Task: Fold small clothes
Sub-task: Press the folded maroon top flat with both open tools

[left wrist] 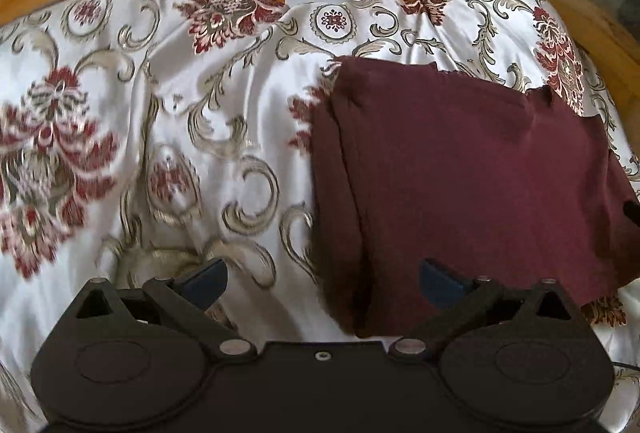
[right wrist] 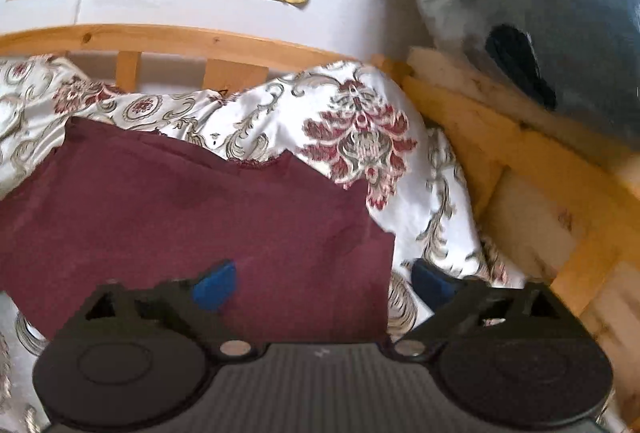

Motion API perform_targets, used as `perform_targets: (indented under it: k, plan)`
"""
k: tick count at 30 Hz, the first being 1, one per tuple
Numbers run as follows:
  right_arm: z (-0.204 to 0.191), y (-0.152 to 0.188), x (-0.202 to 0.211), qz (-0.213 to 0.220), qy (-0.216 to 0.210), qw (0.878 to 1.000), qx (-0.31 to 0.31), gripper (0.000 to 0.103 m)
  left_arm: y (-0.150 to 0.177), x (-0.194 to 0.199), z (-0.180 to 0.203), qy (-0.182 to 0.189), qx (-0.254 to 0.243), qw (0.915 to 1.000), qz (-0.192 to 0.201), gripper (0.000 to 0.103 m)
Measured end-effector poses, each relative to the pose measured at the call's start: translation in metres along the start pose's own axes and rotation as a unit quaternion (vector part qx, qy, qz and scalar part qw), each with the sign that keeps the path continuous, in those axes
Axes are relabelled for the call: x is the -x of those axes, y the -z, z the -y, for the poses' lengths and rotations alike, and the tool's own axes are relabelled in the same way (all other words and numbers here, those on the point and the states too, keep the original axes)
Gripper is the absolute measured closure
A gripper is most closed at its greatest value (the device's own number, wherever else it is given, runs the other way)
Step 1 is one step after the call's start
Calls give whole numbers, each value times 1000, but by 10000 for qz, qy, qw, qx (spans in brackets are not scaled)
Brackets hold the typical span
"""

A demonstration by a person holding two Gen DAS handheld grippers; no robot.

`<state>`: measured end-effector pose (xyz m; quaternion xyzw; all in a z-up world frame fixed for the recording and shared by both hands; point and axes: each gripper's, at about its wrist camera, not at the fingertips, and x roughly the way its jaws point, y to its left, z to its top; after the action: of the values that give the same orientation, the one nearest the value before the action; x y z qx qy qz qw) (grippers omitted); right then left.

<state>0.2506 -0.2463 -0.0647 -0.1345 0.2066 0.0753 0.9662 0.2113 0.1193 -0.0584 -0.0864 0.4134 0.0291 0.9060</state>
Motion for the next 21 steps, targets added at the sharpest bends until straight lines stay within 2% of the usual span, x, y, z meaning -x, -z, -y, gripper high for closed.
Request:
perform_targets:
  k: [2,3,4,5,7,8,10,16,21]
  plan:
    - [4,2,-6,-176,-18,9994,-290,40,9,-3,0,-15,80,9999,130,1]
    - [5,4,-8,-243,-27,9988,-420,45,12,-4,0,-27,76,9999,144,1]
    - [6,6,-9,-291,-9,9984,-483,57,14,-6,-1,8,42,9999,145,1]
    - [5,9,-11,-344,38,9982,-484,72,14,-8,-2,78,1,9999,152,1]
    - [3,14,-11,-360,140,9984,-411,88,14,-10,-5,121,31,9998,186,1]
    - [3,16,-8,-314,159,9985,-413,92,14,-11,-7,154,84,9996,211,1]
    - [3,18,-2,-233,269,9982,-491,96,14,-13,-10,261,162,9992,265,1]
    - [4,29,8,-231,489,9949,-850,97,9,-20,-17,568,312,9968,469,1]
    - [5,31,9,-245,461,9929,-1066,93,6,-27,-17,823,259,9951,490,1]
